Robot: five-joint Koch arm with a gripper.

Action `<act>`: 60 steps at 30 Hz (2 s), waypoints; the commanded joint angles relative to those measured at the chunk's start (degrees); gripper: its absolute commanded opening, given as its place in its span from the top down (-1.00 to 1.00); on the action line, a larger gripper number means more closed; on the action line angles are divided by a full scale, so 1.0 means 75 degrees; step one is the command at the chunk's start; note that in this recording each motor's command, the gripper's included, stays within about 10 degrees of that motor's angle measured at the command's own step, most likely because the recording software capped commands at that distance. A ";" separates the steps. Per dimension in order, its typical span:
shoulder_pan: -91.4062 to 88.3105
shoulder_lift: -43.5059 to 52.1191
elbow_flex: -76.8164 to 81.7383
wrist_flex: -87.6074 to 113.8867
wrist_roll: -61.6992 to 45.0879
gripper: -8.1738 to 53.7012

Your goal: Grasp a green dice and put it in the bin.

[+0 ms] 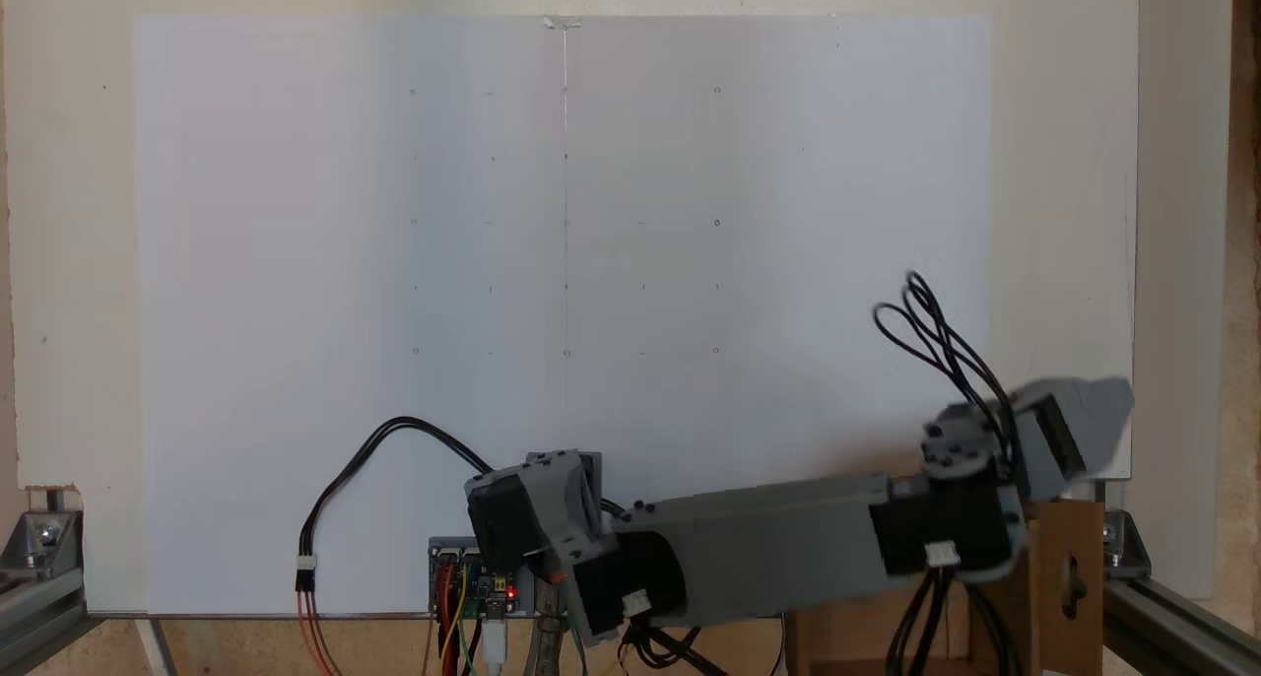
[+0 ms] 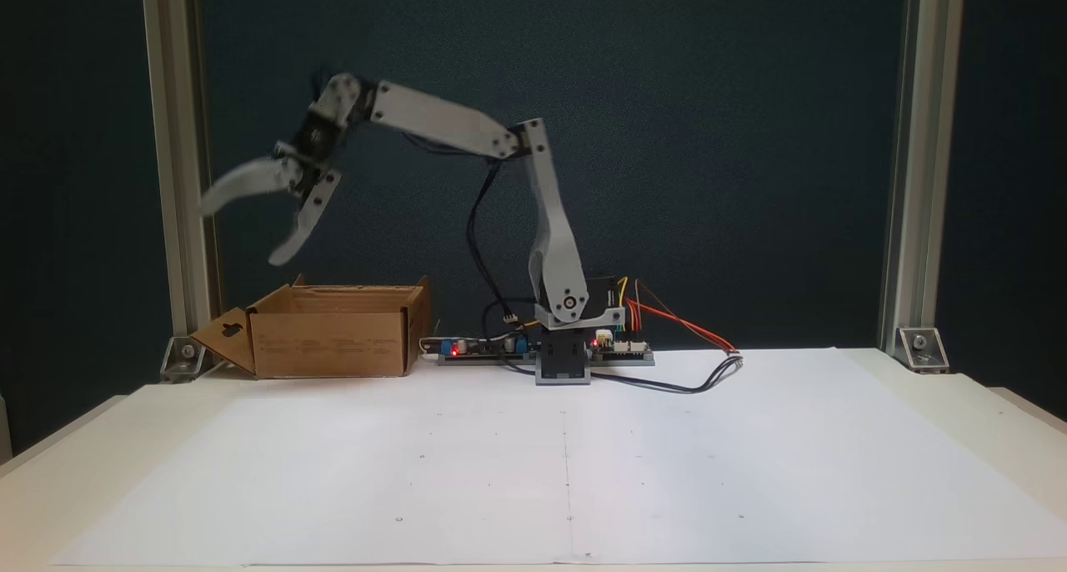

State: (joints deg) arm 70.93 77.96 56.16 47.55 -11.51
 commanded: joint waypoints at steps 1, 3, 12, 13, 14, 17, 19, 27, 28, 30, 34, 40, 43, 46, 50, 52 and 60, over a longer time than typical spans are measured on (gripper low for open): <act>-0.0949 0.0551 -0.0457 -0.0199 0.0352 -0.71; -0.1816 0.0785 -0.0398 -0.0187 0.0363 -0.71; -0.5637 0.2566 0.1008 -0.0164 0.0469 -0.73; -0.6000 0.2684 0.1172 -0.0164 0.0539 -0.73; -0.6398 0.2836 0.1371 -0.0164 0.0574 -0.73; -0.7500 0.3305 0.2238 -0.0199 0.0598 -0.73; -0.8086 0.3691 0.2930 -0.0199 0.0633 -0.73; -0.9352 0.5332 0.6891 -0.2646 0.0691 -0.74; -0.9375 0.5555 0.7406 -0.2974 0.0691 -0.73; -0.9375 0.5941 0.8309 -0.3736 0.0680 -0.73; -0.9375 0.6539 0.9668 -0.5177 0.0680 -0.72; -0.9082 0.6867 1.0793 -0.7275 0.0691 -0.72; -0.8930 0.6867 1.1262 -0.8271 0.0691 -0.72; -0.8965 0.6938 1.1777 -0.9302 0.0691 -0.72; -0.9070 0.7242 1.2328 -1.0591 0.0691 -0.72; -0.9141 0.7441 1.2539 -1.1212 0.0691 -0.72; -0.9352 0.7629 1.3055 -1.3500 0.0691 -0.70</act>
State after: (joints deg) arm 1.67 129.46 155.04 -47.90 -8.79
